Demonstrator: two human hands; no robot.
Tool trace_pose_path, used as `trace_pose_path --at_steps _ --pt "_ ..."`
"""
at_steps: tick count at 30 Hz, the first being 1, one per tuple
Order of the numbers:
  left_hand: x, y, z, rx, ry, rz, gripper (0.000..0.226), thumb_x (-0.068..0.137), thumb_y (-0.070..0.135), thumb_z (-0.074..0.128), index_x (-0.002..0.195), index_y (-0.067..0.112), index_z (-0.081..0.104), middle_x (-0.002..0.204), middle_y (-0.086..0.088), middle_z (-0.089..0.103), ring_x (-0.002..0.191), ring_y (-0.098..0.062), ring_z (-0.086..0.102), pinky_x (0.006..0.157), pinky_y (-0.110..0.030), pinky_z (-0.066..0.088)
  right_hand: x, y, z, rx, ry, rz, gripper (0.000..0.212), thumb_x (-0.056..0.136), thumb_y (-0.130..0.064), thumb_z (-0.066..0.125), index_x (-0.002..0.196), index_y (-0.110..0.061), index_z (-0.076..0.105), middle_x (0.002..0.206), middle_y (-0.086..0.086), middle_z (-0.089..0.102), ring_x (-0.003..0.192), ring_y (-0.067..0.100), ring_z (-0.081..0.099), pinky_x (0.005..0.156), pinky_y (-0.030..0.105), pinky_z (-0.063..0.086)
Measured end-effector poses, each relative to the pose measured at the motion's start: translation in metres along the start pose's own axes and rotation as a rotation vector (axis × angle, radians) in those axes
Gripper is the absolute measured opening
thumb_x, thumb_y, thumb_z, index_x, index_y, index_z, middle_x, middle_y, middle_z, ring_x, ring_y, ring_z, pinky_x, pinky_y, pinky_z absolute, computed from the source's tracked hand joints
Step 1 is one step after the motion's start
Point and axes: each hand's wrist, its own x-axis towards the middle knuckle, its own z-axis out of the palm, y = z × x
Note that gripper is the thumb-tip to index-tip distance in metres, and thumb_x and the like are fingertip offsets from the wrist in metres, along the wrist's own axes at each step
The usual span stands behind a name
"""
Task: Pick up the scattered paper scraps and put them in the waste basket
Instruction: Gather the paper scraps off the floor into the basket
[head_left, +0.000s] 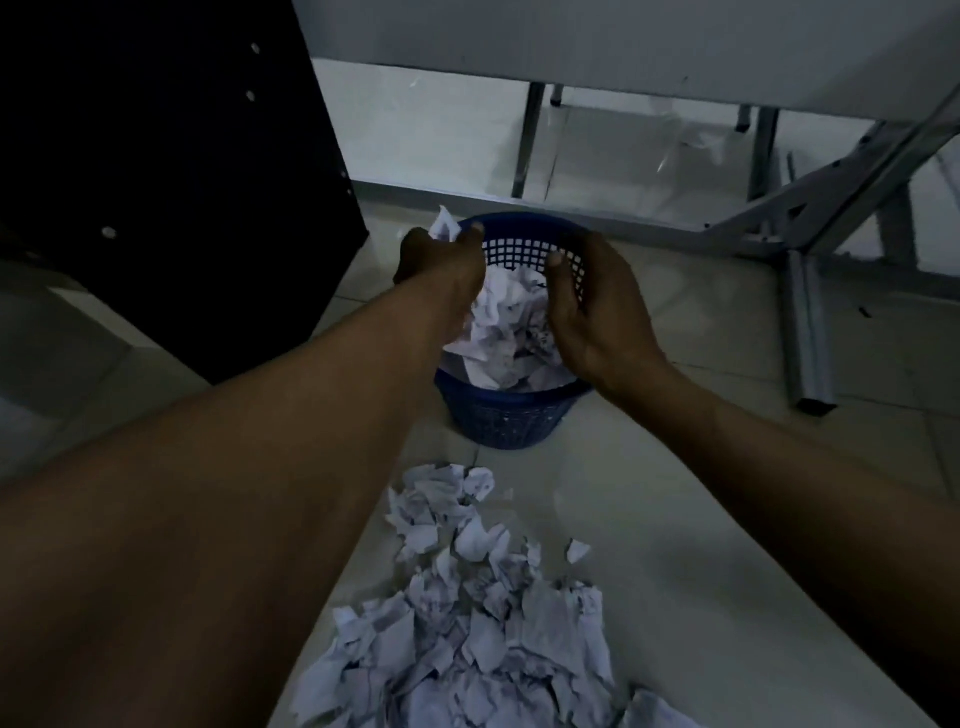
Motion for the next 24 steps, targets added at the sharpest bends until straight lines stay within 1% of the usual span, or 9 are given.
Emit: trace_pose_path --at_steps 2,4,6,11,14,16,20,22,24 --pt "-0.001 0.001 -0.001 0.008 -0.057 -0.002 0.052 0.091 0.051 0.049 0.123 0.011 0.057 0.110 -0.005 0.065 0.086 -0.021 0.061 0.076 -0.026 0.051 -0.002 0.006 0.000 -0.017 -0.007 -0.036 0.051 0.095 -0.043 0.032 0.126 -0.008 0.053 0.123 0.011 0.060 0.114 0.026 0.054 0.095 0.045 0.045" --pt "-0.003 0.001 -0.004 -0.053 -0.130 -0.075 0.058 0.085 0.062 0.044 0.110 0.014 0.065 0.107 -0.008 0.070 0.089 -0.028 0.066 0.087 -0.039 0.054 -0.003 0.010 0.000 -0.056 -0.043 -0.069 0.057 0.093 -0.051 0.033 0.131 -0.013 0.050 0.128 0.010 0.056 0.119 0.025 0.051 0.097 0.045 0.044" --pt "0.001 -0.002 -0.006 -0.127 -0.157 -0.103 0.059 0.082 0.064 0.042 0.100 0.015 0.069 0.100 -0.013 0.072 0.088 -0.032 0.068 0.089 -0.046 0.054 -0.004 0.009 0.002 -0.154 -0.118 -0.091 0.066 0.089 -0.062 0.032 0.138 -0.019 0.043 0.140 0.013 0.047 0.129 0.028 0.043 0.103 0.047 0.040" --pt "0.001 -0.017 -0.020 -0.068 -0.057 -0.051 0.058 0.071 0.066 0.035 0.085 0.020 0.068 0.096 -0.011 0.073 0.086 -0.032 0.069 0.089 -0.048 0.053 0.003 0.003 0.014 -0.499 -0.569 -0.150 0.080 0.079 -0.080 0.026 0.148 -0.043 0.010 0.159 0.017 -0.002 0.145 0.041 0.007 0.112 0.062 0.022" --pt "-0.007 -0.023 -0.031 0.001 0.042 0.064 0.041 0.088 0.052 0.034 0.071 0.023 0.059 0.096 -0.009 0.071 0.088 -0.030 0.067 0.086 -0.042 0.055 0.012 0.012 0.025 -0.707 -0.866 -0.120 0.071 0.085 -0.073 0.030 0.146 -0.050 0.002 0.159 0.013 -0.006 0.145 0.041 0.000 0.109 0.066 0.019" --pt "-0.009 -0.030 -0.037 0.053 0.095 0.159 0.034 0.093 0.043 0.038 0.072 0.024 0.057 0.089 -0.005 0.068 0.084 -0.025 0.065 0.076 -0.034 0.053 0.016 0.017 0.031 -0.772 -0.950 -0.074 0.070 0.085 -0.072 0.032 0.145 -0.052 0.002 0.159 0.011 -0.004 0.145 0.040 0.002 0.109 0.066 0.020" --pt "-0.016 -0.048 -0.049 0.145 0.149 0.278 0.031 0.096 0.034 0.042 0.073 0.019 0.056 0.072 0.005 0.057 0.064 -0.007 0.053 0.055 -0.020 0.036 0.021 0.020 0.036 -0.821 -0.986 0.046 0.069 0.090 -0.065 0.036 0.148 -0.046 0.004 0.160 0.011 -0.005 0.145 0.039 0.003 0.113 0.059 0.014" --pt "-0.023 -0.056 -0.051 0.181 0.162 0.293 0.029 0.096 0.031 0.043 0.076 0.017 0.057 0.070 0.008 0.055 0.060 0.000 0.048 0.050 -0.018 0.035 0.021 0.020 0.035 -0.750 -0.997 0.089 0.065 0.095 -0.053 0.040 0.151 -0.030 0.016 0.159 0.013 0.002 0.145 0.039 0.005 0.116 0.057 0.012" --pt "-0.029 -0.065 -0.051 0.203 0.166 0.300 0.028 0.096 0.031 0.044 0.086 0.012 0.061 0.078 0.004 0.059 0.062 -0.001 0.050 0.050 -0.015 0.037 0.019 0.019 0.033 -0.690 -0.995 0.159 0.060 0.097 -0.041 0.044 0.149 -0.018 0.025 0.159 0.014 0.007 0.145 0.038 0.007 0.117 0.054 0.011"
